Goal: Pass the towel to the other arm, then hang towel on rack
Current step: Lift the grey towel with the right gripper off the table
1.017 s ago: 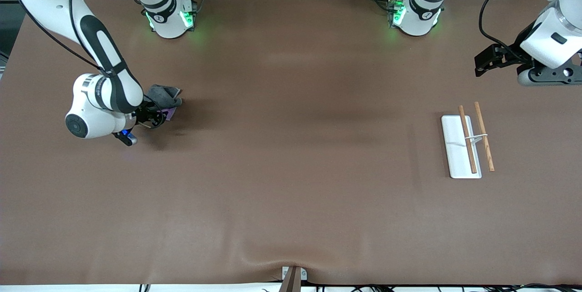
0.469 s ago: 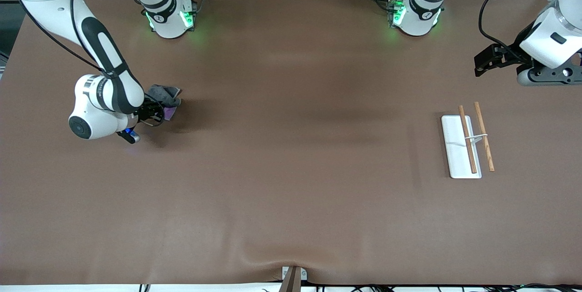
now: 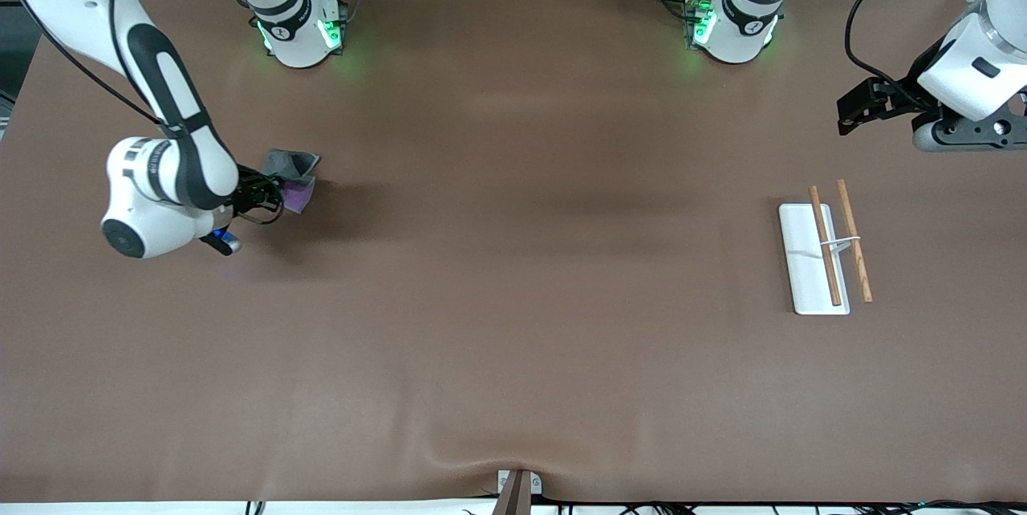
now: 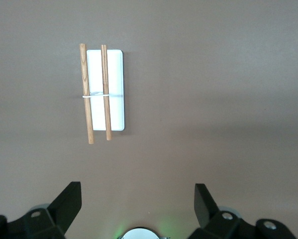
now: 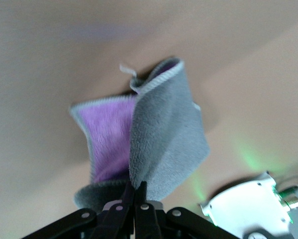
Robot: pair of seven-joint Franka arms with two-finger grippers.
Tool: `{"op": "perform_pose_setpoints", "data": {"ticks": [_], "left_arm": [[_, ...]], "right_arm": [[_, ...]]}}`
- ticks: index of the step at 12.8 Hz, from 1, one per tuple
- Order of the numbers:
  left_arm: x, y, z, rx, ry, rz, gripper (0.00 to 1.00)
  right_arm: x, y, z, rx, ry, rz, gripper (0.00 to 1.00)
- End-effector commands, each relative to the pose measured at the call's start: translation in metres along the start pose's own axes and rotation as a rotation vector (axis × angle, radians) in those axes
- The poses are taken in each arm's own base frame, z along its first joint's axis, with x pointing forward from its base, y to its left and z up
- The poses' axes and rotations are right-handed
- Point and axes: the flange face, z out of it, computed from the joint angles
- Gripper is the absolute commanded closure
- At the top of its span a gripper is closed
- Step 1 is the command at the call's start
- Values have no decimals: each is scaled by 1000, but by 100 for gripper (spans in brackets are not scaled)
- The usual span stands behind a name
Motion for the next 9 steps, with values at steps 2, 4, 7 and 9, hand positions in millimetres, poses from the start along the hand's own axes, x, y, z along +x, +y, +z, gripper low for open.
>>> {"op": "perform_pose_setpoints", "data": {"ticks": [2, 4, 7, 9], "left_arm": [[-3, -1, -3, 12, -3, 10, 0], [-3, -1, -4, 12, 0, 10, 0], [-4, -2, -4, 12, -2, 8, 0], [-4, -2, -5, 12, 0, 8, 0]], "right_arm": [[-41, -6, -70, -9, -20, -40, 100], [-54, -10, -97, -13, -15, -40, 100], [-88, -42, -108, -52, 7, 32, 100], [-119, -67, -124, -11, -19, 70, 100]]}}
